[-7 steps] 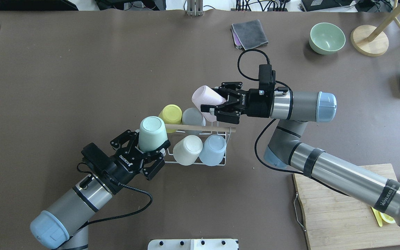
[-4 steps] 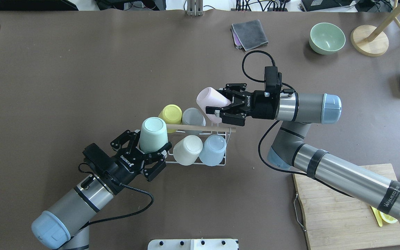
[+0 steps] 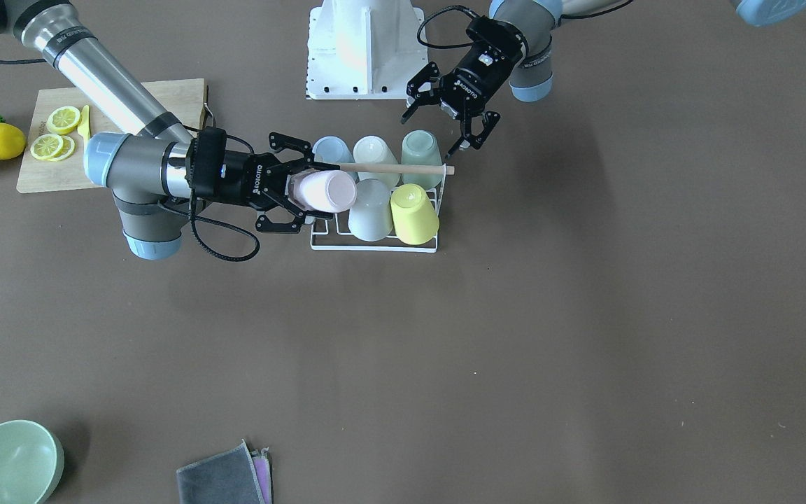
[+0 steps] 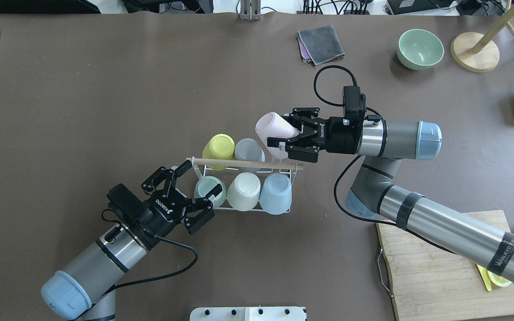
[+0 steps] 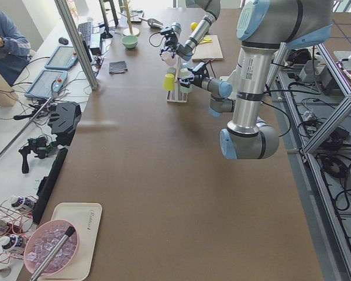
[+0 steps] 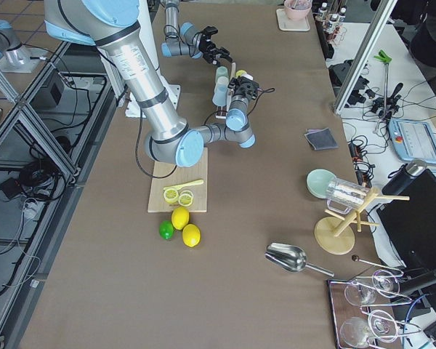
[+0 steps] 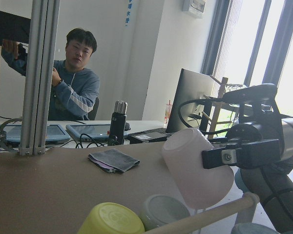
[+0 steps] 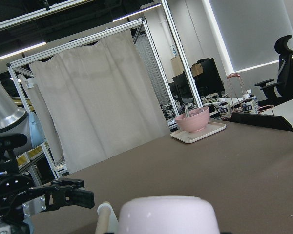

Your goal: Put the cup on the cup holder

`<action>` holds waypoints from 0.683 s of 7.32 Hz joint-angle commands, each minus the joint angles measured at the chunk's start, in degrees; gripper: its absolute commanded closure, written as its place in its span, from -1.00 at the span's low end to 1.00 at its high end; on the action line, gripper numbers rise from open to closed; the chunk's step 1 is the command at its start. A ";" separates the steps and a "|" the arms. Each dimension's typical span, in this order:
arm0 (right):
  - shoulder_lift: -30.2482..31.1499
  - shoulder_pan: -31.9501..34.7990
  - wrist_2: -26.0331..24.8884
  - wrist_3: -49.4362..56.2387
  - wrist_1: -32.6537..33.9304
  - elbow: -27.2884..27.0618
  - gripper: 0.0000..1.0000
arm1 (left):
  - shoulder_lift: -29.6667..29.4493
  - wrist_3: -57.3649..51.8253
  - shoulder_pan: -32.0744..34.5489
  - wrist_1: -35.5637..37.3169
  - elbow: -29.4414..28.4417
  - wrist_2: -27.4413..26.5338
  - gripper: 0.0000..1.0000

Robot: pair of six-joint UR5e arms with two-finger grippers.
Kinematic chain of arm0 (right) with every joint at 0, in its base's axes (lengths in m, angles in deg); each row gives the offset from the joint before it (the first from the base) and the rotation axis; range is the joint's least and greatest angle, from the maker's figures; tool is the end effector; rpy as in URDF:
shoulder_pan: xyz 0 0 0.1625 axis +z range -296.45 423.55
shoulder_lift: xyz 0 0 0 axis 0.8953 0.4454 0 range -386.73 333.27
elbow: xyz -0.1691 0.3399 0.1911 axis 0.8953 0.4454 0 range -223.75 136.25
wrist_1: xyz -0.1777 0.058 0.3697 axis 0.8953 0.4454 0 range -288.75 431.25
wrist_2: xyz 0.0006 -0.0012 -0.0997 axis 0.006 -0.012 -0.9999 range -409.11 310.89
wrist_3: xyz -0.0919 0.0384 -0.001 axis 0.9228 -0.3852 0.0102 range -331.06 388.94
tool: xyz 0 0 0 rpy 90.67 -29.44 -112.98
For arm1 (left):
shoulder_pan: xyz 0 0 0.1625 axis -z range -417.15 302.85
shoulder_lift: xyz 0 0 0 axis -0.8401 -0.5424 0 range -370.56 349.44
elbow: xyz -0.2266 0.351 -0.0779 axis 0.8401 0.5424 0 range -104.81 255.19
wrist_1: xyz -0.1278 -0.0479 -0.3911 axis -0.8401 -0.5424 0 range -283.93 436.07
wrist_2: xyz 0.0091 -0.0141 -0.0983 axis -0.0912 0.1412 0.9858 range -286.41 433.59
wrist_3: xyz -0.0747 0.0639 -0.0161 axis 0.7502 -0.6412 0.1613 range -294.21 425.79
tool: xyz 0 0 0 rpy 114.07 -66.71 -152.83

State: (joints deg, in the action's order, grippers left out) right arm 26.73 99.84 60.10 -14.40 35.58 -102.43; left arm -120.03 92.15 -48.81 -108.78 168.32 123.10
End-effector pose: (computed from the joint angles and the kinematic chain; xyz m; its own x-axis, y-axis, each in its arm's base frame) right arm -0.4641 -0.4654 0.3313 -0.1014 -0.9266 0.3622 -0.6298 0.3416 0.6976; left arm 0.4906 -0.2721 0.2890 0.4071 0.6290 -0.6622 0.7109 0.2370 0.6622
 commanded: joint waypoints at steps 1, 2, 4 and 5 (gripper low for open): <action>-0.20 1.76 0.04 -0.42 -0.10 -0.12 -1.00 | 0.23 0.00 0.79 0.10 0.90 0.07 -0.95; -0.29 2.90 0.21 -2.78 -0.10 -0.38 -1.00 | 1.10 -0.09 1.14 0.28 1.86 -0.02 -0.95; -0.64 7.72 1.01 -3.06 -0.01 -0.91 -1.00 | 3.82 0.35 7.79 11.09 4.06 0.24 -0.95; -0.38 11.93 0.75 -3.06 3.21 -0.56 -1.00 | 4.96 0.96 12.27 25.19 4.42 0.68 -0.96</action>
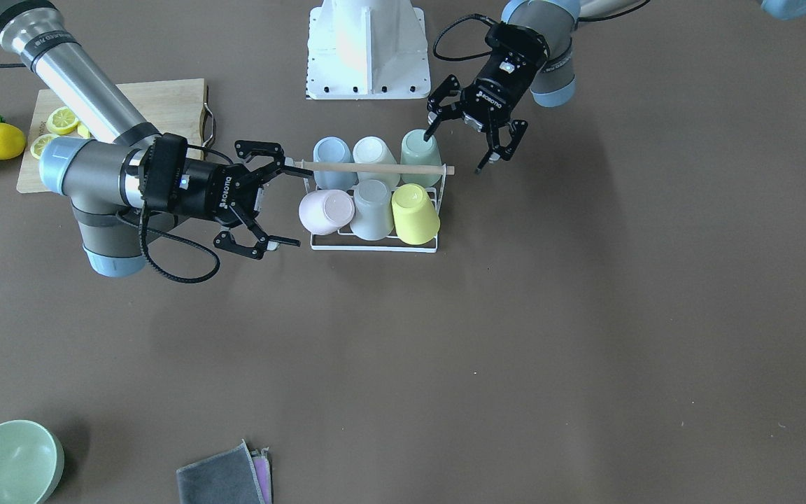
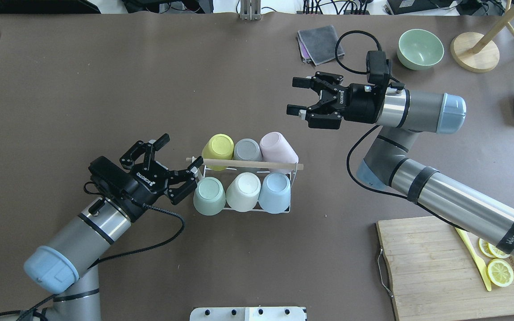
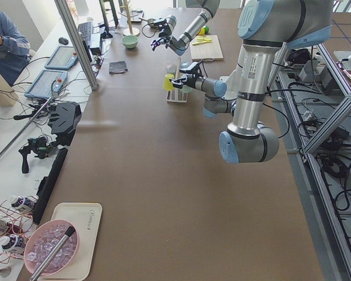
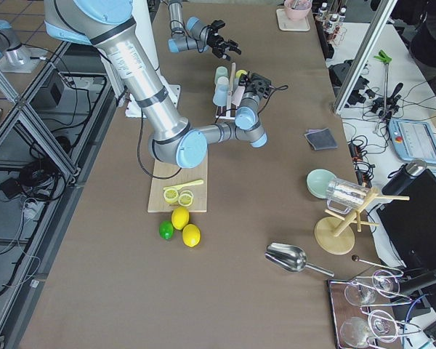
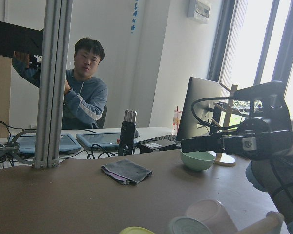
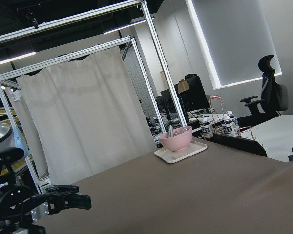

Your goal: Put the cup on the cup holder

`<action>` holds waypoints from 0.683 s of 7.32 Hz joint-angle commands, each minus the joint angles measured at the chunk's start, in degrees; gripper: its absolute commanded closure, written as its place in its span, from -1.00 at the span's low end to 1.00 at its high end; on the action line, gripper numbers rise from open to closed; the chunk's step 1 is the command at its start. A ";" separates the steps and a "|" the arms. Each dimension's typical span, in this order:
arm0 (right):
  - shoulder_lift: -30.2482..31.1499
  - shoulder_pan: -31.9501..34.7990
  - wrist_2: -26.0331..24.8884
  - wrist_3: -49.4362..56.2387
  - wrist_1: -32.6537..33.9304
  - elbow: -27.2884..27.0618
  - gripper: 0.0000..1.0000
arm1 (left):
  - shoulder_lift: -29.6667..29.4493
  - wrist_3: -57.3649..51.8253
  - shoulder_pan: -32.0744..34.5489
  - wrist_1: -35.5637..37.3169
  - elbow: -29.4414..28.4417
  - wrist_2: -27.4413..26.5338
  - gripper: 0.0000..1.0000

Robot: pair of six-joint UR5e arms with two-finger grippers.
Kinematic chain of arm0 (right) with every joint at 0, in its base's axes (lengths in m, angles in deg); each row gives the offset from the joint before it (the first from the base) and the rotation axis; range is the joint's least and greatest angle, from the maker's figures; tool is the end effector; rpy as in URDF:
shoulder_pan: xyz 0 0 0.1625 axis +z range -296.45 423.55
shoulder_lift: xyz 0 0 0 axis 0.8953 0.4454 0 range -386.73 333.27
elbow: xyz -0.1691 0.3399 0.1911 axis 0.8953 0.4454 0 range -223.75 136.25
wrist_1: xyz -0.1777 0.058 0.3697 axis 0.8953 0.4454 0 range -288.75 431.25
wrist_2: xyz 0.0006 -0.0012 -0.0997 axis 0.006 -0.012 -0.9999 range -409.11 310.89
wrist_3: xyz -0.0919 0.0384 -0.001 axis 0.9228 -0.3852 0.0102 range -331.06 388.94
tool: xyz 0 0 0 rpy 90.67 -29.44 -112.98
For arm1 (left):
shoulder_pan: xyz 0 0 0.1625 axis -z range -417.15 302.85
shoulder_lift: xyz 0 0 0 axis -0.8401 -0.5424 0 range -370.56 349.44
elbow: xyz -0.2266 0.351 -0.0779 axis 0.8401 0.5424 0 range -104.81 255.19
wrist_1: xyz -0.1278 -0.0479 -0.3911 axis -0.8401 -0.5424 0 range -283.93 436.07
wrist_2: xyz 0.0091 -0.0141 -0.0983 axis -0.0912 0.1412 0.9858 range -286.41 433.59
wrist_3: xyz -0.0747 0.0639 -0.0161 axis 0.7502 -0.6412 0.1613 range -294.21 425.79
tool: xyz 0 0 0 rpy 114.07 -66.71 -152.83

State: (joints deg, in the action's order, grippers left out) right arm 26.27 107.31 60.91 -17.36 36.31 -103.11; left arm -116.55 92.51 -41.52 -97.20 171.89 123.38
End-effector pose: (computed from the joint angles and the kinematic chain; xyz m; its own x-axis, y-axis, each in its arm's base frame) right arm -0.4010 -0.5213 0.3218 -0.0239 -0.9217 0.3871 -0.6649 0.3038 0.6824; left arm 0.4519 -0.3317 0.3029 0.5986 0.5409 -0.5909 0.5979 0.1892 0.7789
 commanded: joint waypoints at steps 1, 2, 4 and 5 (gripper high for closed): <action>0.09 9.98 0.46 0.15 11.30 0.12 -1.00 | 2.79 0.61 8.85 29.66 2.42 0.49 -0.96; -0.08 13.34 2.56 0.50 20.00 -0.23 -1.00 | 3.85 0.17 11.07 40.09 4.01 0.84 -0.96; 0.44 19.50 4.85 0.59 39.06 -0.58 -1.00 | 5.44 -0.01 13.37 43.18 4.98 2.86 -0.96; 1.58 21.18 5.99 0.94 53.69 -5.28 -1.00 | 7.18 -0.27 14.07 46.93 5.77 2.69 -0.96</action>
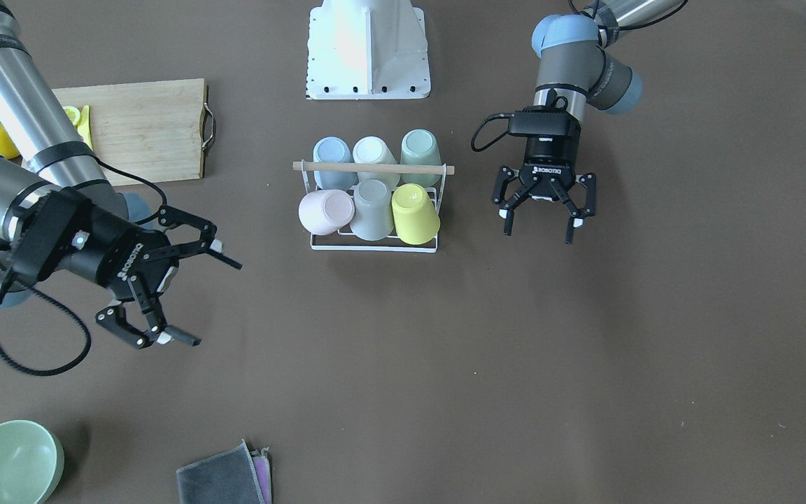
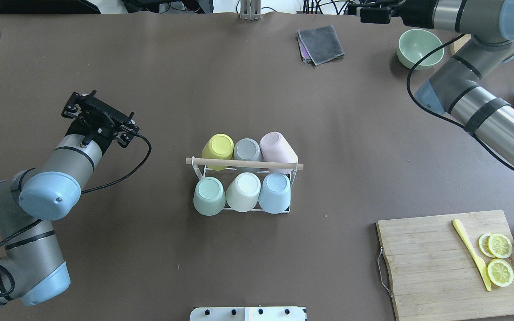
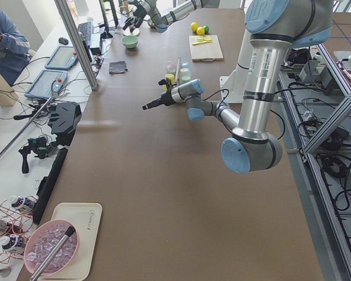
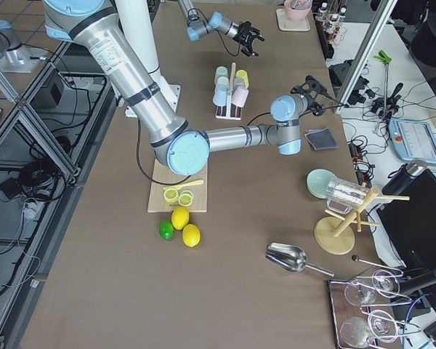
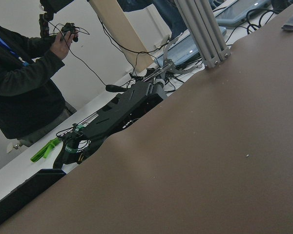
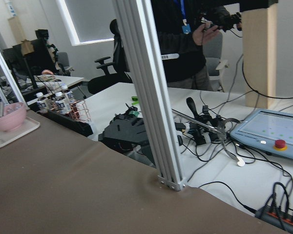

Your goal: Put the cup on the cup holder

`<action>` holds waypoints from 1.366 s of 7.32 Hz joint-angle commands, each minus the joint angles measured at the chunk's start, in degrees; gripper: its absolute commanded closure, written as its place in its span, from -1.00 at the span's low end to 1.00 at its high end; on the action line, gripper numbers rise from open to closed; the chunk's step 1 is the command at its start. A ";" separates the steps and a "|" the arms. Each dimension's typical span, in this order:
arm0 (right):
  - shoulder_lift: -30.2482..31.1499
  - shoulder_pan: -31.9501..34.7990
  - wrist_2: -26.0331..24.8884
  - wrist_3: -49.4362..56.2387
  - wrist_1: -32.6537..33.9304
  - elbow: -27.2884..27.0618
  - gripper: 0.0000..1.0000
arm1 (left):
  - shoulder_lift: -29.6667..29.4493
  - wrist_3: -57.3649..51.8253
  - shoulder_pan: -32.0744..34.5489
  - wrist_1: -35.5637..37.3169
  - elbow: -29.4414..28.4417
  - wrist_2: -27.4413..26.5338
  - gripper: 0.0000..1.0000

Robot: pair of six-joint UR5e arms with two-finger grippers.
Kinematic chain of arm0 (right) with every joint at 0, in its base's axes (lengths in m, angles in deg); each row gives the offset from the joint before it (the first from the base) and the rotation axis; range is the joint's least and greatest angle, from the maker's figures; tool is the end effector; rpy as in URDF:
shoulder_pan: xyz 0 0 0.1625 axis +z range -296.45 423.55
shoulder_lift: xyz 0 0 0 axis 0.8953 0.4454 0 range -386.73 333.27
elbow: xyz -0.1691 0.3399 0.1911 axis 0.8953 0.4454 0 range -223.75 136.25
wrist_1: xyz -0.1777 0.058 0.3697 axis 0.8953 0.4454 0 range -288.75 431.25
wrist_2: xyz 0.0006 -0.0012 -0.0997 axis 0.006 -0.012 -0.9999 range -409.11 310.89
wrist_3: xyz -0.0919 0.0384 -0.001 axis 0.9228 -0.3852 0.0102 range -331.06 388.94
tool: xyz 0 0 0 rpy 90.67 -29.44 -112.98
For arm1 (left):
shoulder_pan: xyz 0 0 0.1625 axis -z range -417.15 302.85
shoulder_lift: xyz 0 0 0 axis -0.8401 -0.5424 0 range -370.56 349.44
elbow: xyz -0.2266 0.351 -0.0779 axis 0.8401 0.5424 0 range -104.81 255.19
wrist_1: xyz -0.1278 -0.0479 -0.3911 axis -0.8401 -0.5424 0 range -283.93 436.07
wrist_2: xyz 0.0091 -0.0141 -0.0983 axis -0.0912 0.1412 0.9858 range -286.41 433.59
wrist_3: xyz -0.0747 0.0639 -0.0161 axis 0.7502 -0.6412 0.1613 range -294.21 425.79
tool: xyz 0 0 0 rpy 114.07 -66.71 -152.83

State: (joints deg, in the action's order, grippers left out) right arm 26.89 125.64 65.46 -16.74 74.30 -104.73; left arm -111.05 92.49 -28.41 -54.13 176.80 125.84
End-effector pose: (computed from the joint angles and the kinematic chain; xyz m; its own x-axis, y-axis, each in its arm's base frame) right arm -0.2578 -0.6828 0.3482 0.4008 -0.6009 0.6916 -0.4607 0.5203 0.7191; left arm 0.3948 -0.4382 0.3811 0.9474 0.2861 -0.1436 0.0203 0.3940 0.9189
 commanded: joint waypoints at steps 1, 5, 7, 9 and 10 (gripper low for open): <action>3.31 3.73 1.10 0.15 28.90 -10.33 -1.00 | 3.27 -0.34 1.49 14.95 2.26 0.05 -0.96; 20.58 1.28 5.90 0.41 73.16 -46.96 -1.00 | 4.87 0.45 4.82 27.54 5.43 1.27 -0.96; 31.58 1.63 6.46 7.74 83.30 -56.24 -1.00 | 4.96 0.72 12.00 27.54 7.28 12.64 -0.96; 36.45 7.31 6.11 23.19 93.92 -55.41 -1.00 | 4.43 0.63 18.16 27.80 7.11 22.33 -0.96; 36.29 13.26 6.46 33.71 96.60 -49.74 -1.00 | 4.26 0.63 22.02 27.80 7.02 28.03 -0.96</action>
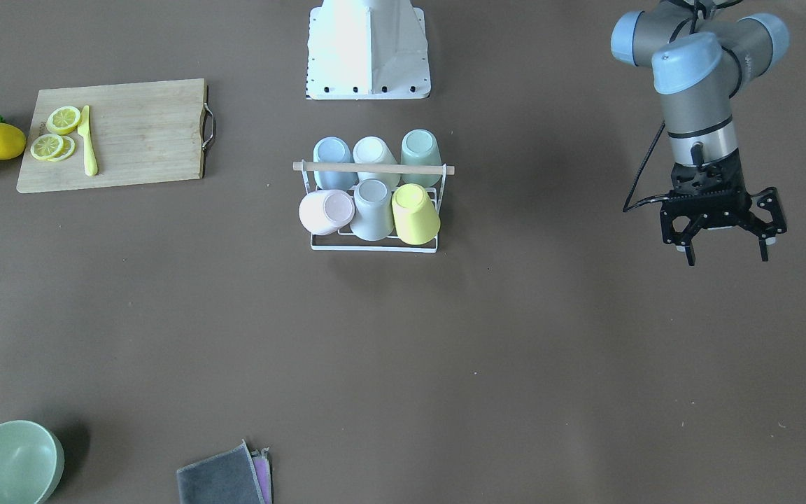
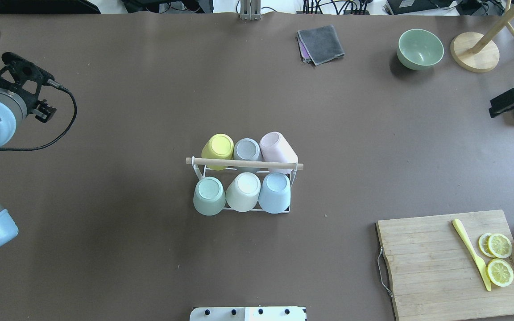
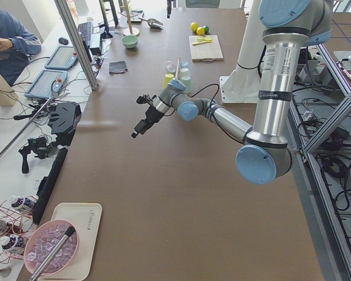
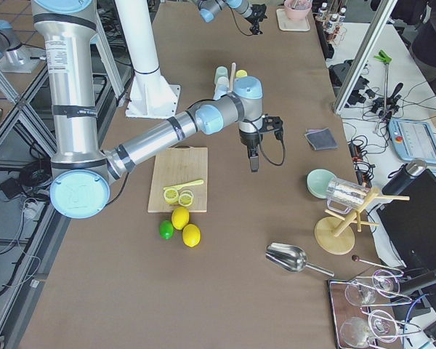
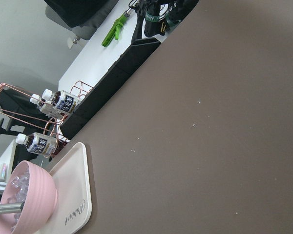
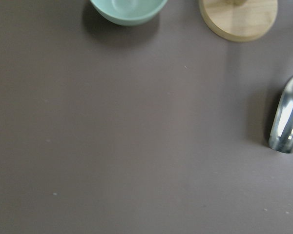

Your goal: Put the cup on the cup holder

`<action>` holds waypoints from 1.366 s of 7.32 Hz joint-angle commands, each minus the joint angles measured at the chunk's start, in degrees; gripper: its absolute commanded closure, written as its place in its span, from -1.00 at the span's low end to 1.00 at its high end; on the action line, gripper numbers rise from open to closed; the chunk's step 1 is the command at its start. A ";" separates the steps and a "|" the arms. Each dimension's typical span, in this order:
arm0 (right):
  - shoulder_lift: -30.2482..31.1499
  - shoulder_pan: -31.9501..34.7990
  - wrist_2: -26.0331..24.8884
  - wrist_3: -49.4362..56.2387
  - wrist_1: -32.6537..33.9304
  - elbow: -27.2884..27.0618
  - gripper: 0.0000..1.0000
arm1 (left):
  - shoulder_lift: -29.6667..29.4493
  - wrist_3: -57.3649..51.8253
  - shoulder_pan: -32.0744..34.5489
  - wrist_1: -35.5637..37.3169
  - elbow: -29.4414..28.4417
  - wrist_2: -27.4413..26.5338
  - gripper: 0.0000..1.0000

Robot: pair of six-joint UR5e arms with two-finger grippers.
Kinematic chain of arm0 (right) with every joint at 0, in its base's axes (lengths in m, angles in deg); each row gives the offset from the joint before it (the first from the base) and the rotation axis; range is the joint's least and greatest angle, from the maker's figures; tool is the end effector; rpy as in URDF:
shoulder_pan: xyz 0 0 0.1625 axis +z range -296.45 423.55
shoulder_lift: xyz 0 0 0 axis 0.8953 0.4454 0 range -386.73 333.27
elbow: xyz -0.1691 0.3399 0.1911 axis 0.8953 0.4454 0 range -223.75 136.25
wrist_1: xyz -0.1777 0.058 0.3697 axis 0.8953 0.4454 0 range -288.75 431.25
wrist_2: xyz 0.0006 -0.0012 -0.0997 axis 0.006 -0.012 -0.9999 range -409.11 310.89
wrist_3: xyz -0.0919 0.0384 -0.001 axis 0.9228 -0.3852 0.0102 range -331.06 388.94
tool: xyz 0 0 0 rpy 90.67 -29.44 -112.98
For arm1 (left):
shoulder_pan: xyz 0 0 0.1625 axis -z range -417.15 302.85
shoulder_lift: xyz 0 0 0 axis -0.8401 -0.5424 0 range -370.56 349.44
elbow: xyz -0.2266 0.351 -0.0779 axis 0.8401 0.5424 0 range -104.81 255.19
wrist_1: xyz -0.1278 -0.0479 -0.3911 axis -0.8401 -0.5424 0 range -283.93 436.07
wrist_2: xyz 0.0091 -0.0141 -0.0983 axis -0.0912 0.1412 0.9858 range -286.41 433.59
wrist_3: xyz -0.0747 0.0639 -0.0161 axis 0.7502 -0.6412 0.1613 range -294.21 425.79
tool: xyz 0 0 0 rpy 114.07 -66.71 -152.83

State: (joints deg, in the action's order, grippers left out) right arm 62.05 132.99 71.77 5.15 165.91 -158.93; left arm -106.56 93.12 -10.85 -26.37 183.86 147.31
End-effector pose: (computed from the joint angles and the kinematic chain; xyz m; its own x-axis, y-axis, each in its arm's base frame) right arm -0.0933 -0.4827 0.4555 0.8059 -0.0878 0.5855 0.0013 0.9892 0.1467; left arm 0.2551 -0.5004 0.4375 0.9733 0.2158 -0.0785 -0.1171 0.7605 0.6387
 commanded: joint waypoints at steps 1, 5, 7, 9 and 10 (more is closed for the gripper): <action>1.48 12.59 2.16 15.93 4.74 11.31 -1.00 | -1.11 -0.09 8.68 0.30 -0.65 14.27 -0.96; 0.61 23.99 13.94 23.79 4.48 25.09 -1.00 | -2.69 -0.71 24.32 6.81 -4.15 41.18 -0.96; -1.06 23.99 16.58 21.70 4.39 23.52 -1.00 | -2.88 -0.80 30.92 6.46 -9.15 50.87 -0.96; -1.33 22.42 15.89 16.68 3.52 22.37 -1.00 | -2.97 -0.80 36.37 -2.45 -18.71 58.79 -0.96; -1.15 22.33 15.80 16.76 3.51 22.45 -1.00 | -2.88 -0.80 37.88 -3.90 -23.37 62.04 -0.96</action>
State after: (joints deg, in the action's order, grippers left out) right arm 60.87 155.72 87.73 22.69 169.67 -136.28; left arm -109.49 92.31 24.33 -26.79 166.36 204.89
